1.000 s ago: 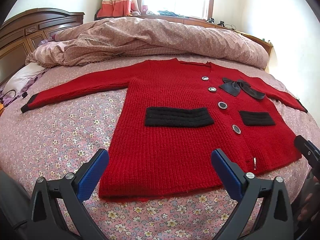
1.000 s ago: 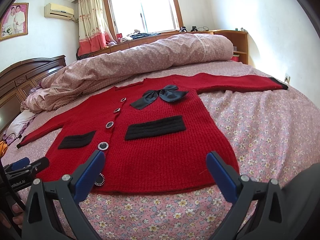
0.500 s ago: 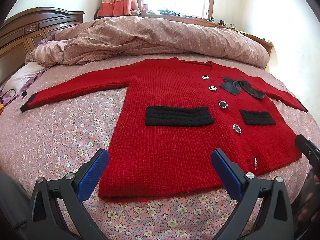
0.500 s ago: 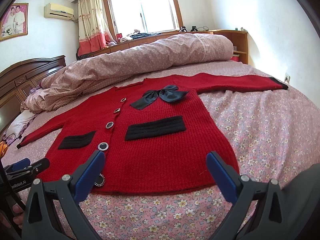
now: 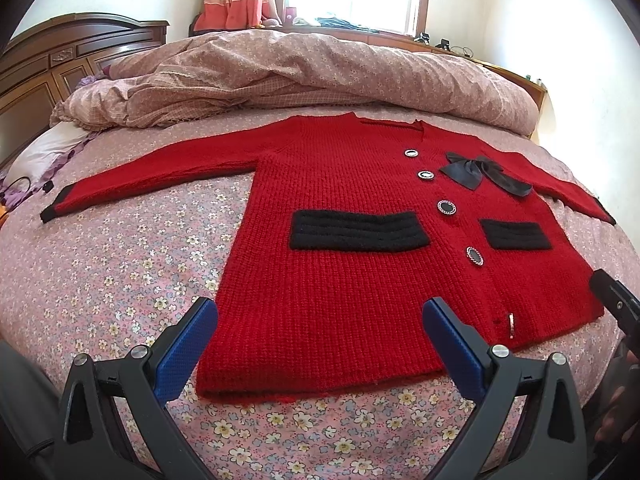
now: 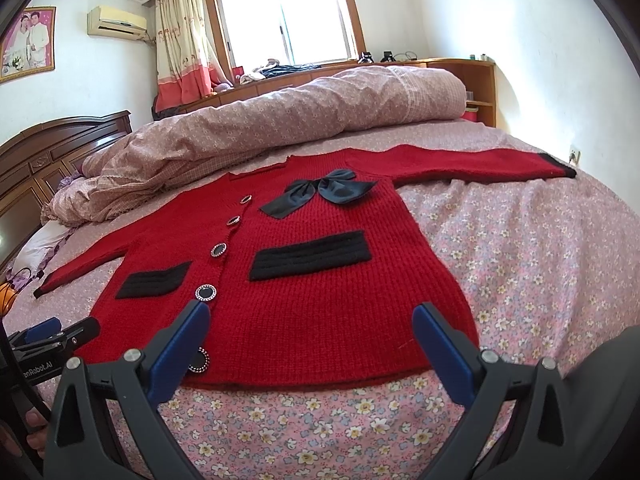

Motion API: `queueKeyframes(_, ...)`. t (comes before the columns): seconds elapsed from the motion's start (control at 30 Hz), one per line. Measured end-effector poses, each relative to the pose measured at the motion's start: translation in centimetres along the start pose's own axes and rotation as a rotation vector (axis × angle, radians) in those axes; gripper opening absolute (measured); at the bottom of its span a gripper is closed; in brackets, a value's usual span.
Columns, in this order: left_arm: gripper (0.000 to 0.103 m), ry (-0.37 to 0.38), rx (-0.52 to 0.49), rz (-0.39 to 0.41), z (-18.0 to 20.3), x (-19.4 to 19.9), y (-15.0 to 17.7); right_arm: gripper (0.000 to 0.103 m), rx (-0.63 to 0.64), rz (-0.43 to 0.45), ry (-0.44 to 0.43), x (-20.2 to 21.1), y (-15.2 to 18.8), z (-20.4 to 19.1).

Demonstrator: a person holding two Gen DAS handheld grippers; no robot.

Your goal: Fold small clothes

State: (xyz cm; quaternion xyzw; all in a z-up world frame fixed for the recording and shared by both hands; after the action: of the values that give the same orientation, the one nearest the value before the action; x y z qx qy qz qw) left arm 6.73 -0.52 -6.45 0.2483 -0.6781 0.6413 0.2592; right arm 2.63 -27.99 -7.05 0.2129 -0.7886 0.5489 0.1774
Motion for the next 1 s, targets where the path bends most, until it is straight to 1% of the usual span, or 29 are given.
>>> queueKeyframes(0.8,0.099,0.0,0.012,-0.009,-0.5,0.2,0.0,0.103,-0.006,0.0,-0.002,0.0,0.0,0.1)
queueKeyframes(1.0,0.099,-0.009,0.027,-0.006,-1.1,0.4,-0.1,0.103,-0.011,0.0,-0.002,0.0,0.0,0.1)
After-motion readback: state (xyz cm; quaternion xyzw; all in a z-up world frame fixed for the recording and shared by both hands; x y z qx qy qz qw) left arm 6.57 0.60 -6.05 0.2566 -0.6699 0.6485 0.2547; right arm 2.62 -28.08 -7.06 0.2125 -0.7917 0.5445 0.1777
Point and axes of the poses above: each gripper's, at about its wrist camera, not at the fingertips, and x roughly against the way its jaws point, z to its right, y to its underside, the point moved 8 cm from there along -x, roughly the way its jaws point, and after that the axes turned 9 degrees about -x, right-handed, at the moved point
